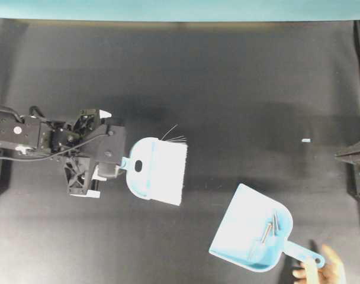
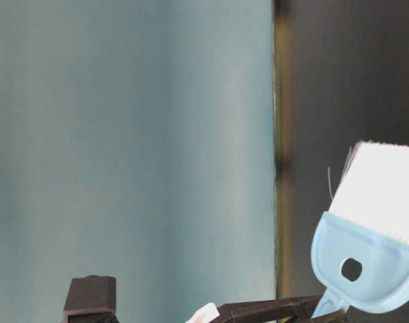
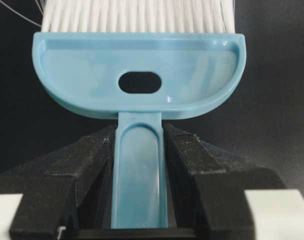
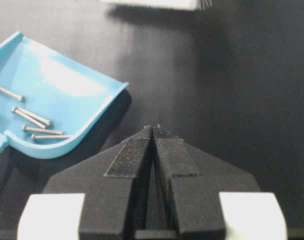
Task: Hold the dustpan with a person, while the left arm uses a hand brush to gather the screws into the dustpan.
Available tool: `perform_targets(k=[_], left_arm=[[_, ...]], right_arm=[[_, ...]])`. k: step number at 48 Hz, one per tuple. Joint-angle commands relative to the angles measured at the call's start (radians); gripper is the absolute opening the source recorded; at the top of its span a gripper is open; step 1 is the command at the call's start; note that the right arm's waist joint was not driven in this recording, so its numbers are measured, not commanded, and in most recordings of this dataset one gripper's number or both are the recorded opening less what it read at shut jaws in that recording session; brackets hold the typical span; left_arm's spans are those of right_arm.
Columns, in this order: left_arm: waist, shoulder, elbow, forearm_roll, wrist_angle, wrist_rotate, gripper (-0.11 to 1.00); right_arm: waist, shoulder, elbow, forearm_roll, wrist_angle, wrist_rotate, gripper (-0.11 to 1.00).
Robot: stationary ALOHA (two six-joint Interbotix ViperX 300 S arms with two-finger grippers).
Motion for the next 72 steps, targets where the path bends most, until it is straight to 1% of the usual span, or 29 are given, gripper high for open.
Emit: perform_targets(k=[1,12,21,22,24,26,28,31,34,41,49,55,64,72], left_arm=[[-0.003,-0.008,0.002,0.002,-0.038,-0.002,0.31],[-0.011,0.009,0.015,0.000,-0.075,-0.005,0.32],[-0.023,0.021,0.012,0.002,-0.081,-0.005,0.33],[-0.026,0.021,0.012,0.002,-0.083,-0.003,0.35],[-0.029,0.023,0.012,0.002,-0.084,-0.002,0.43],[-0.034,0.021,0.014,0.002,-0.084,-0.002,0.55],[-0.035,0.021,0.014,0.002,-0.084,-0.002,0.65],[-0.035,0.021,0.015,0.002,-0.084,-0.002,0.75],[-0.035,0.021,0.015,0.002,-0.086,-0.002,0.81],[-0.035,0.017,0.018,0.000,-0.104,-0.002,0.81],[-0.044,-0.008,0.035,0.000,-0.169,-0.003,0.81],[-0.054,-0.055,0.054,0.000,-0.230,-0.002,0.81],[-0.055,-0.152,0.130,0.000,-0.232,-0.003,0.81],[-0.075,-0.225,0.169,0.000,-0.241,-0.005,0.81]], right_arm=[[0.000,0.005,-0.006,-0.002,-0.005,-0.006,0.00],[-0.002,0.005,-0.006,-0.002,-0.005,-0.006,0.00],[0.000,0.005,-0.006,-0.002,-0.005,-0.005,0.00],[-0.002,0.005,-0.006,-0.002,-0.006,-0.006,0.00],[0.000,0.005,-0.006,0.000,-0.006,-0.006,0.00],[0.000,0.005,-0.006,-0.002,-0.006,-0.006,0.00],[-0.002,0.005,-0.006,-0.002,-0.006,-0.006,0.00],[0.000,0.005,-0.006,-0.002,-0.006,-0.006,0.00],[0.000,0.005,-0.006,-0.002,-0.005,-0.006,0.00],[0.000,0.005,-0.006,-0.002,-0.005,-0.006,0.00],[-0.002,0.005,-0.006,-0.002,-0.006,-0.006,0.00],[0.000,0.003,-0.006,-0.002,-0.005,-0.005,0.00],[-0.002,0.005,-0.006,-0.002,-0.005,-0.006,0.00],[0.000,0.005,-0.006,-0.002,-0.005,-0.006,0.00]])
